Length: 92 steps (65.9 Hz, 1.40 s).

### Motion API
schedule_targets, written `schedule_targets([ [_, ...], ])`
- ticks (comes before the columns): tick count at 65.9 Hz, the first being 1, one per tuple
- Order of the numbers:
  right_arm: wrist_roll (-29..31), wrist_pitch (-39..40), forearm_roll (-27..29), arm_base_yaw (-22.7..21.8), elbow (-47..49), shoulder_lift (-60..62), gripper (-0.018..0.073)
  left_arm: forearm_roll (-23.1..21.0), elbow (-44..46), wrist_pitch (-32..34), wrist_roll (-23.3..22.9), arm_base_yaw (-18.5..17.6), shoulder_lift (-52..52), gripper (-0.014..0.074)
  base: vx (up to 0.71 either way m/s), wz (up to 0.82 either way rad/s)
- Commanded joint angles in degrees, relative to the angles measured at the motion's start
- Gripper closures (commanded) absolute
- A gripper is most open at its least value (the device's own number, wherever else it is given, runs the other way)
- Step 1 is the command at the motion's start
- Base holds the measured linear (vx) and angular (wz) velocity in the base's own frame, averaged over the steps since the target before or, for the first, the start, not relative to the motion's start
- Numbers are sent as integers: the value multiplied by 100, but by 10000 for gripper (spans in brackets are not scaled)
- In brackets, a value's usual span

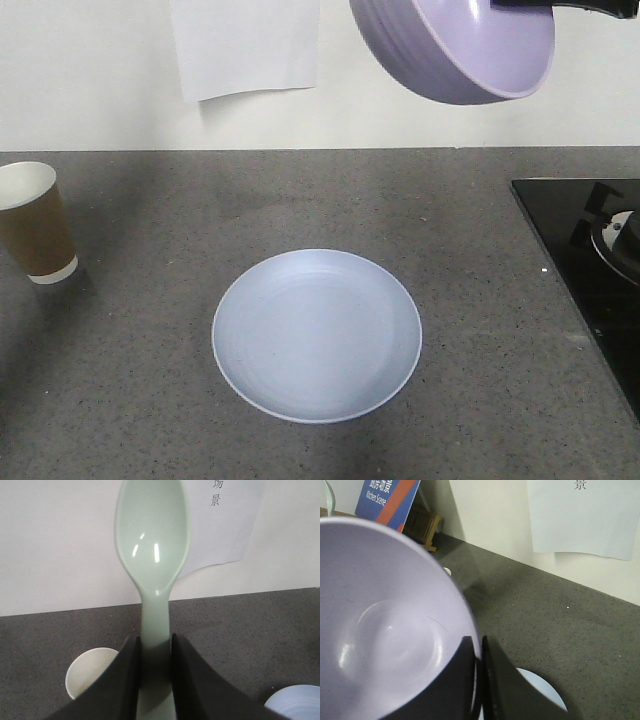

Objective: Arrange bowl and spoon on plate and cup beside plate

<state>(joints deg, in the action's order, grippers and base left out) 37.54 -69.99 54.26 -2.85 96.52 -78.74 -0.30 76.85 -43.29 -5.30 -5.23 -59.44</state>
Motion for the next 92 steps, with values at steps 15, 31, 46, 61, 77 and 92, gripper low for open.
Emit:
schedule_targets([
  [15,40,238,343,-4,134,197,561,-48,123,374,-2,-2,50,602,0,0],
  [31,40,238,343,-4,134,197,561,-48,123,374,-2,-2,50,602,0,0],
  [46,40,238,343,-4,134,197,561,-48,123,374,-2,-2,50,602,0,0],
  [61,40,238,343,-4,134,197,561,-48,123,374,-2,-2,50,602,0,0],
  [77,40,238,343,-4,134,197,561,-48,123,374,-2,-2,50,602,0,0],
  [92,40,238,343,-4,134,197,561,-48,123,374,-2,-2,50,602,0,0],
])
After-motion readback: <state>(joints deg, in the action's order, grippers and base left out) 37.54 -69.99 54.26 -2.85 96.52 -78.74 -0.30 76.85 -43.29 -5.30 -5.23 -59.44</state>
